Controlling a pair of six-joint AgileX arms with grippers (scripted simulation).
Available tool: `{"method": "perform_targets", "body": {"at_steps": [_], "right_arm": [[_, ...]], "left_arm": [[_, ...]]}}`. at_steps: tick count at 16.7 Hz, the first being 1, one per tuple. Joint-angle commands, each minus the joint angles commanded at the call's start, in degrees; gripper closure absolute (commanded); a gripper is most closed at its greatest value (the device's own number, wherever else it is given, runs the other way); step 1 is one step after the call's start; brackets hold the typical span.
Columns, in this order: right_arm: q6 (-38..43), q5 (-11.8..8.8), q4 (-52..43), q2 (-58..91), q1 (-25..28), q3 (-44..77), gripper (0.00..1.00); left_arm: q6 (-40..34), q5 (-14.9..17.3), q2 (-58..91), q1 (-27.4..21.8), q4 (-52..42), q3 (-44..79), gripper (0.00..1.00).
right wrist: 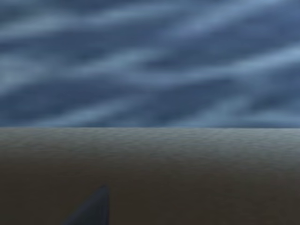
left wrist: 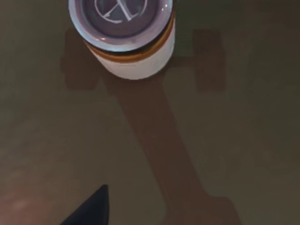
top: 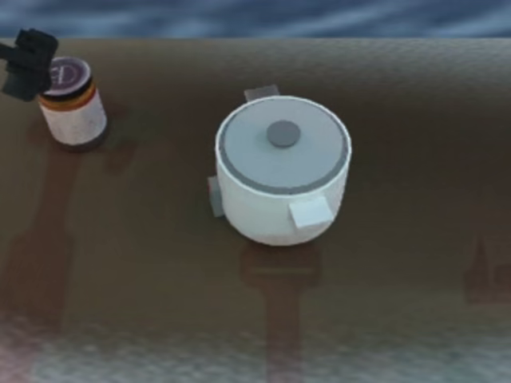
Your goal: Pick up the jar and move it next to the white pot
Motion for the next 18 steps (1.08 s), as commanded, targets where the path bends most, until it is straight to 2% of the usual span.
{"method": "perform_targets", "body": {"at_steps": [5, 10, 14, 18], "right_arm": [[0.0, 0.0, 0.0, 0.0, 0.0, 0.0, 0.00], [0.0, 0.0, 0.0, 0.0, 0.0, 0.0, 0.00], [0.0, 0.0, 0.0, 0.0, 0.0, 0.0, 0.00], [0.0, 0.0, 0.0, 0.0, 0.0, 0.0, 0.00]], "left_arm": [[6.7, 0.6, 26.5, 0.4, -14.6, 27.1, 0.00], [12.3, 0.6, 47.2, 1.1, -24.9, 51.9, 0.00], [15.5, 0.3, 57.9, 1.6, -29.6, 67.5, 0.00], [17.2, 0.0, 62.9, 1.9, -31.6, 75.7, 0.00]]}}
